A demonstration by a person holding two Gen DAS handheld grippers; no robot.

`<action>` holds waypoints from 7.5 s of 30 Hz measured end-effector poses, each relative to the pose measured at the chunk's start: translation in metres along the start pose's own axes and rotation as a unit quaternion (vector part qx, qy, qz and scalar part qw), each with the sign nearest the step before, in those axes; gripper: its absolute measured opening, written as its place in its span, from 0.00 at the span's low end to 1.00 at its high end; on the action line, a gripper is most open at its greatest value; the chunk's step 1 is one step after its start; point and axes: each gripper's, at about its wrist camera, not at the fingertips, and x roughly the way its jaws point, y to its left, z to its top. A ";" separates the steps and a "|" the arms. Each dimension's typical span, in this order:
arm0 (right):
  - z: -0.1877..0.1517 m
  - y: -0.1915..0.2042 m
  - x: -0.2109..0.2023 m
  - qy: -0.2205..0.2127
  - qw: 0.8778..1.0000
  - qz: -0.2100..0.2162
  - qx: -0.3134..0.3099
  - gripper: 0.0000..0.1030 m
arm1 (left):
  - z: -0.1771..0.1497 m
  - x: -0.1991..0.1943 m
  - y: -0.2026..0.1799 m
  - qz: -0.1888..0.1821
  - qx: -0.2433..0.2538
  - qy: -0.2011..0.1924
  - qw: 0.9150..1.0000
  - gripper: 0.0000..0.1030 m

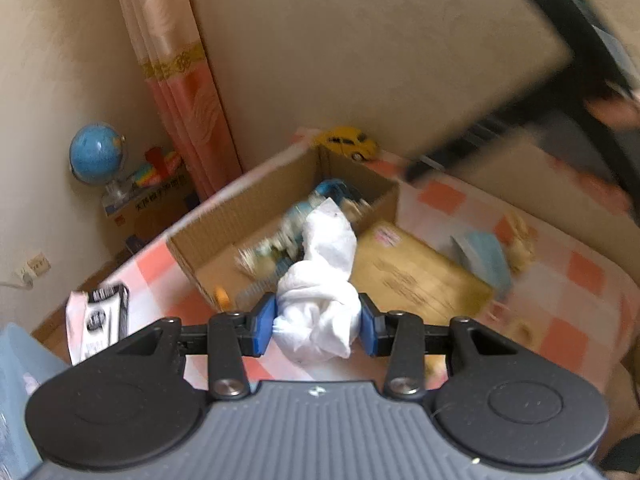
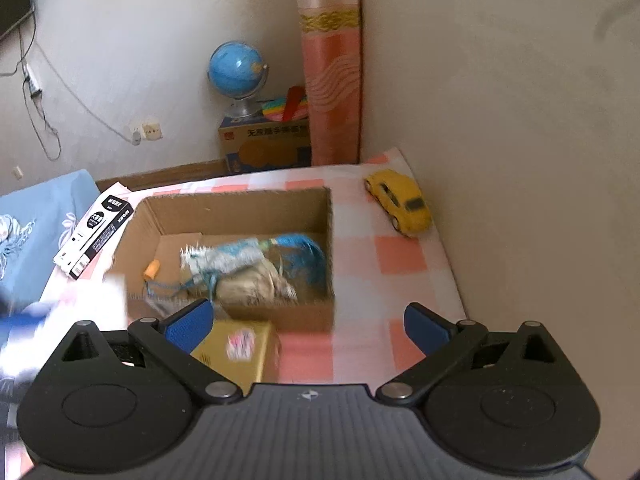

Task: Organize soft objects
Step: 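Carry the white cloth bundle into the box and open the left tool, then move both tools back over the table, right tool toward the cream ring, then grasp the blue-white ceramic figurine with the left tool while the right tool grasps the cream fuzzy ring, then carry the figurine into the box and open the left tool while the right tool holds the ring, then carry the cream ring into the box and open the right tool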

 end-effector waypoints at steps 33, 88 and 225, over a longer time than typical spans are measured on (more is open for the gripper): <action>-0.109 -0.020 -0.060 -0.049 0.998 -0.014 0.049 1.00 | 0.023 0.023 0.001 0.027 -0.016 0.002 0.999 0.82; -0.188 0.019 -0.003 0.010 0.992 0.034 -0.118 1.00 | -0.103 -0.015 -0.073 0.027 -0.110 -0.003 0.994 0.83; 0.031 0.017 0.052 -0.038 0.991 -0.001 -0.125 0.90 | -0.116 -0.045 -0.065 0.095 -0.170 -0.018 0.981 0.96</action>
